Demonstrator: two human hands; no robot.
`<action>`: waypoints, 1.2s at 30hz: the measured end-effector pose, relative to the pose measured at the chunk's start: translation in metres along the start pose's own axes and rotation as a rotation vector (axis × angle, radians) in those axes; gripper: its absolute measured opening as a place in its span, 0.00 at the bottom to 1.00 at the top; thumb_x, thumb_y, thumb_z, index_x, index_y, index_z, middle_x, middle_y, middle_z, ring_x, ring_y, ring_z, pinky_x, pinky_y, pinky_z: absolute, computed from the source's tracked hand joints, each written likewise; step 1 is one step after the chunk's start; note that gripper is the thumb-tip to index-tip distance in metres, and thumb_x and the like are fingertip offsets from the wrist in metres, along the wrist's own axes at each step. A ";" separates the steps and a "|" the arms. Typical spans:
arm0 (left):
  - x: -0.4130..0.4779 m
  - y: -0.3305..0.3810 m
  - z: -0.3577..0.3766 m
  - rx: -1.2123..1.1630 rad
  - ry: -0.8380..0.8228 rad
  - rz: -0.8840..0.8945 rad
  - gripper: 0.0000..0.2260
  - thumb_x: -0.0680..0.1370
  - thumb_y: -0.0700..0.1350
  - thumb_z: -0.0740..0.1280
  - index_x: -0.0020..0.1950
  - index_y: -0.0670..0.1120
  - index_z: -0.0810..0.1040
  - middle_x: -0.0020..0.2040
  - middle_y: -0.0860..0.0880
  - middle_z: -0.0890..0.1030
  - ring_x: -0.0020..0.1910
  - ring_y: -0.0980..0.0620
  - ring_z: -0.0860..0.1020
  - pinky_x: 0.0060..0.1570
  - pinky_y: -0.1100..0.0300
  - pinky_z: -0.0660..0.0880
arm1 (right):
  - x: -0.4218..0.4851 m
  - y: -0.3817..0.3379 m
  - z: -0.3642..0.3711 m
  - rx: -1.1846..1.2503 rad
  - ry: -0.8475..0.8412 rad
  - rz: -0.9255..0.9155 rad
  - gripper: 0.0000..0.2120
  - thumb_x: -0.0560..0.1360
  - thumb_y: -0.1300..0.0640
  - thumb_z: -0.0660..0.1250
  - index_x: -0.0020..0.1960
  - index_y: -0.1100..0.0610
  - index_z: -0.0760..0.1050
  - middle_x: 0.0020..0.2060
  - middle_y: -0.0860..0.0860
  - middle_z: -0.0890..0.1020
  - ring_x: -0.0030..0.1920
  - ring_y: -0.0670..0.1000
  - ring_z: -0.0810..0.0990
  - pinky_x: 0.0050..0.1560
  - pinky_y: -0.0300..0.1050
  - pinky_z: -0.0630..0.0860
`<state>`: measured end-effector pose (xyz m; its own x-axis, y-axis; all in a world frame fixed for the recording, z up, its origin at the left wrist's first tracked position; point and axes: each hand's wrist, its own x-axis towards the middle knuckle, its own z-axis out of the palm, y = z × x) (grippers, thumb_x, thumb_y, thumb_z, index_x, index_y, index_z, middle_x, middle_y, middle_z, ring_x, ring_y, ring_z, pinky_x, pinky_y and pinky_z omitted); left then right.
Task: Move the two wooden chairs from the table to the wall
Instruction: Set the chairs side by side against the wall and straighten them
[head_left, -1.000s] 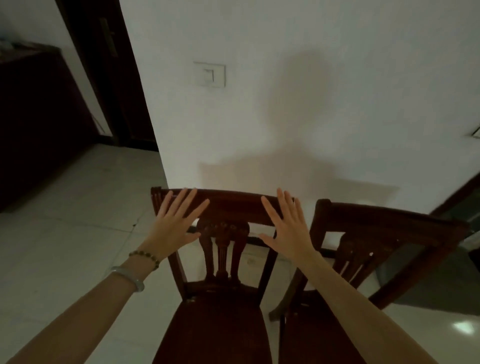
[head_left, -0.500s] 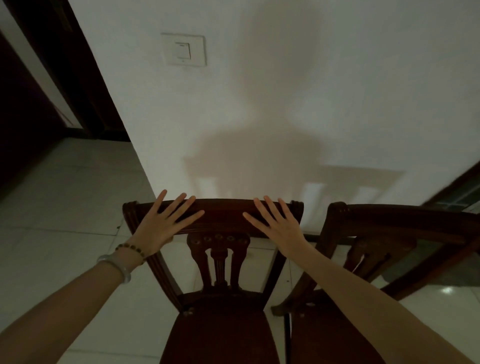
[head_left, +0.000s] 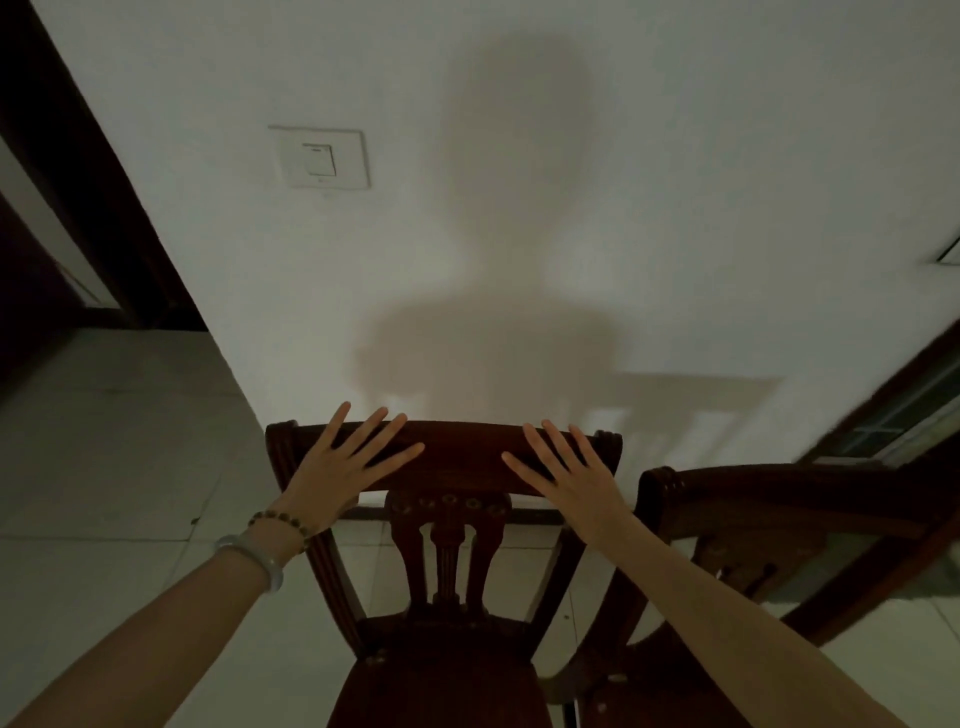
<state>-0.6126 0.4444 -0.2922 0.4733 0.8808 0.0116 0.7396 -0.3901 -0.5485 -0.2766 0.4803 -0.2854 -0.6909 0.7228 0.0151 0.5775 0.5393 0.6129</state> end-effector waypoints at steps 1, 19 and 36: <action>0.001 -0.002 0.001 0.003 -0.009 0.002 0.64 0.54 0.54 0.82 0.77 0.52 0.42 0.76 0.41 0.51 0.74 0.40 0.51 0.70 0.34 0.47 | 0.002 0.001 0.001 -0.009 -0.005 -0.003 0.52 0.64 0.54 0.76 0.76 0.49 0.45 0.74 0.57 0.61 0.72 0.59 0.62 0.69 0.58 0.61; 0.119 -0.110 0.031 0.061 0.175 -0.026 0.55 0.59 0.45 0.79 0.78 0.49 0.48 0.77 0.41 0.40 0.75 0.41 0.40 0.73 0.42 0.44 | 0.149 0.092 0.028 -0.031 0.176 0.045 0.43 0.67 0.50 0.74 0.74 0.47 0.53 0.70 0.54 0.69 0.68 0.56 0.70 0.64 0.56 0.70; 0.215 -0.152 0.112 0.061 0.223 0.058 0.56 0.58 0.47 0.79 0.77 0.47 0.47 0.78 0.44 0.44 0.76 0.43 0.43 0.73 0.42 0.45 | 0.241 0.120 0.112 -0.033 0.107 0.025 0.49 0.63 0.61 0.76 0.75 0.47 0.53 0.72 0.56 0.64 0.71 0.58 0.65 0.68 0.60 0.62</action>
<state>-0.6772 0.7236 -0.3000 0.6132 0.7737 0.1595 0.6812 -0.4156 -0.6027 -0.3254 0.7674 -0.2971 -0.7200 0.6845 0.1143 0.5819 0.5056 0.6370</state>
